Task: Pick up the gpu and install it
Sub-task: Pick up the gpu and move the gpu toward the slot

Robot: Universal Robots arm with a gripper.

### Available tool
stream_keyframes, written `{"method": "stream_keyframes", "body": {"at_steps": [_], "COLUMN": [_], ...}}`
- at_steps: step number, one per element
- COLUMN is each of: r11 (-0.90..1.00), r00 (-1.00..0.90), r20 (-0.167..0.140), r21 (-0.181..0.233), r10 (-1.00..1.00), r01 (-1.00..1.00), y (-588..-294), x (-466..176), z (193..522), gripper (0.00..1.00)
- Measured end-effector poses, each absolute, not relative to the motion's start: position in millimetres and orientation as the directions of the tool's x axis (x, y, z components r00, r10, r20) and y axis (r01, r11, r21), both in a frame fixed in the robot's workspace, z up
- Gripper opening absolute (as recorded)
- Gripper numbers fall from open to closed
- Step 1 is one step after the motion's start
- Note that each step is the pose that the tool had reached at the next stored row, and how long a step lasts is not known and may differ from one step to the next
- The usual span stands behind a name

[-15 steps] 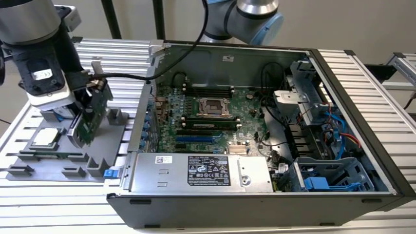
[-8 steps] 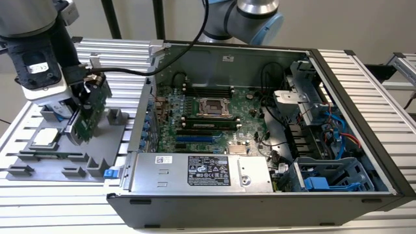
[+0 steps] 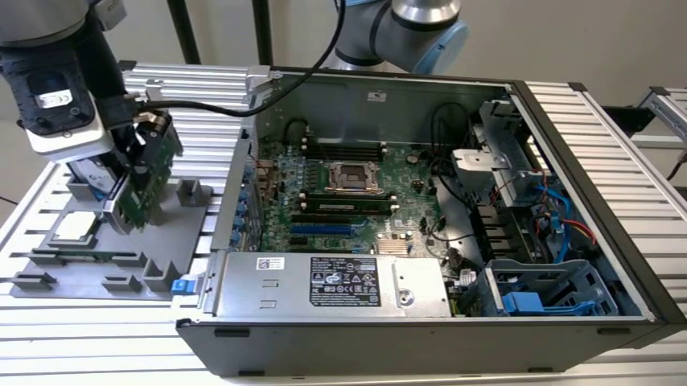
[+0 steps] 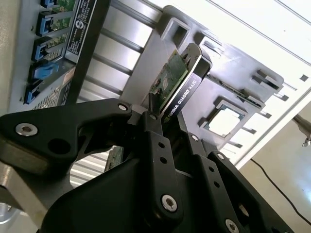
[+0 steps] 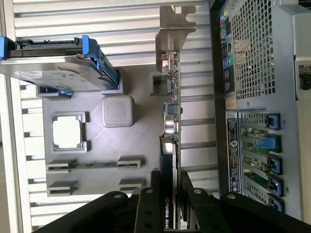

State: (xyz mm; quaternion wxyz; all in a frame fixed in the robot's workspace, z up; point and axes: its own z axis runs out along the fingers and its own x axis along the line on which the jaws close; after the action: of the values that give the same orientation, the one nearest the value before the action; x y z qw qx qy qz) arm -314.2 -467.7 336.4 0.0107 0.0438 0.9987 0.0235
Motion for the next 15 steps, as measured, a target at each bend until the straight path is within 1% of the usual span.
{"method": "stream_keyframes", "body": {"at_steps": [15], "r11": [0.995], "r00": [-0.996], "r20": [-0.019], "r21": [0.048], "r10": [0.088], "r01": [0.087], "y": [-467.7], "x": [-314.2], "z": [358.7], "gripper": [0.0]}}
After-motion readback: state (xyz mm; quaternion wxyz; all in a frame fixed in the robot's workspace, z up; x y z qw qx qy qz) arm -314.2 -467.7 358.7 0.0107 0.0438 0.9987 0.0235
